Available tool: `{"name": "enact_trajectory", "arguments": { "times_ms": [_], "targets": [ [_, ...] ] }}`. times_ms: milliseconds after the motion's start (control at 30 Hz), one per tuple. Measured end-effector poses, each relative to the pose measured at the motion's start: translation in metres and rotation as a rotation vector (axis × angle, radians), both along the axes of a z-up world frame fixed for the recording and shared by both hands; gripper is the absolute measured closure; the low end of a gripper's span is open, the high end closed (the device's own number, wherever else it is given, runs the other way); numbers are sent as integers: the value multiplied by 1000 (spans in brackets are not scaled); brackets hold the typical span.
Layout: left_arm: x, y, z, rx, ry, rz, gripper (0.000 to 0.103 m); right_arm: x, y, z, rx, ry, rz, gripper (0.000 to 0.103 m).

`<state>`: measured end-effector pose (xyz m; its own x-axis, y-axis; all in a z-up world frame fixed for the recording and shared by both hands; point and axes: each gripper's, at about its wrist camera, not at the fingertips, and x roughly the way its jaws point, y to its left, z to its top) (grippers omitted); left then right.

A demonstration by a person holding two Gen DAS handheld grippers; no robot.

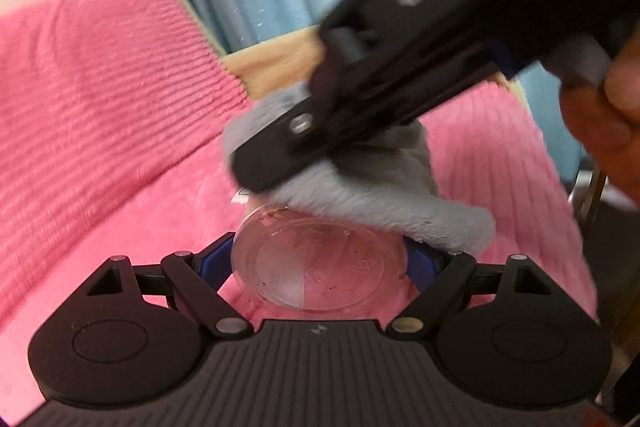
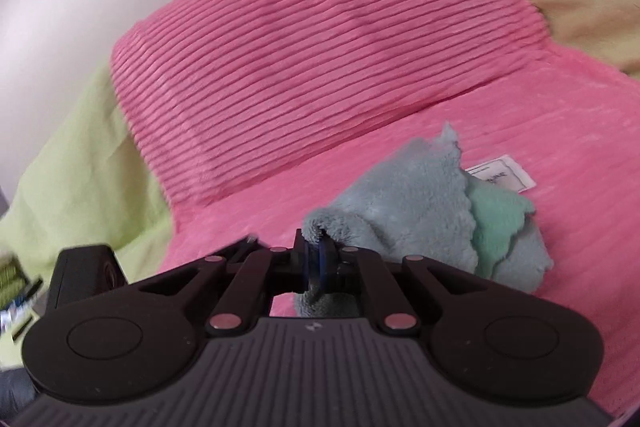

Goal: Clean container
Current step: 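Wipe the jar base with the cloth in the right tool while the left tool holds the jar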

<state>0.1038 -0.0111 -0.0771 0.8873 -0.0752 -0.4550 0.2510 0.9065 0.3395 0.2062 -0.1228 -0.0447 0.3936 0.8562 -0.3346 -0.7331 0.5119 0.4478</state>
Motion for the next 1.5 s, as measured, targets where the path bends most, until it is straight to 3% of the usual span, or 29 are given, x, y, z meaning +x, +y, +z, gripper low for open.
{"name": "enact_trajectory", "arguments": {
  "times_ms": [67,133,200,300,467,633,733,900,1033,1300,1367,1500],
  "targets": [
    [-2,-7,-2,63,-16,-18,18,-1,2,0,-11,-12,-1,101],
    [-4,-14,-4,107,-27,-30,18,6,-4,-1,-9,-19,-112,101],
    [-4,-15,-3,98,-29,-30,18,13,-12,-3,15,1,-183,101],
    [0,-8,2,-2,4,-12,16,16,-17,-5,34,16,-223,101],
    [8,20,13,-306,81,15,15,15,-18,-5,27,7,-218,101],
    [15,34,13,-466,125,21,17,15,-20,-3,27,13,-217,101],
    [16,33,12,-422,111,13,18,12,-19,-1,21,15,-196,100],
    [7,14,11,-221,54,11,18,-4,-2,2,-10,-9,2,99],
    [3,-3,8,-73,17,-18,18,-12,10,1,-49,-38,76,102],
    [0,-13,7,-3,-5,-46,18,14,-20,-4,38,30,-218,102],
    [2,-10,9,-53,13,-42,17,16,-22,-6,43,34,-223,102],
    [9,20,19,-365,75,-13,15,11,-22,-3,14,2,-227,102]
  ]
}}
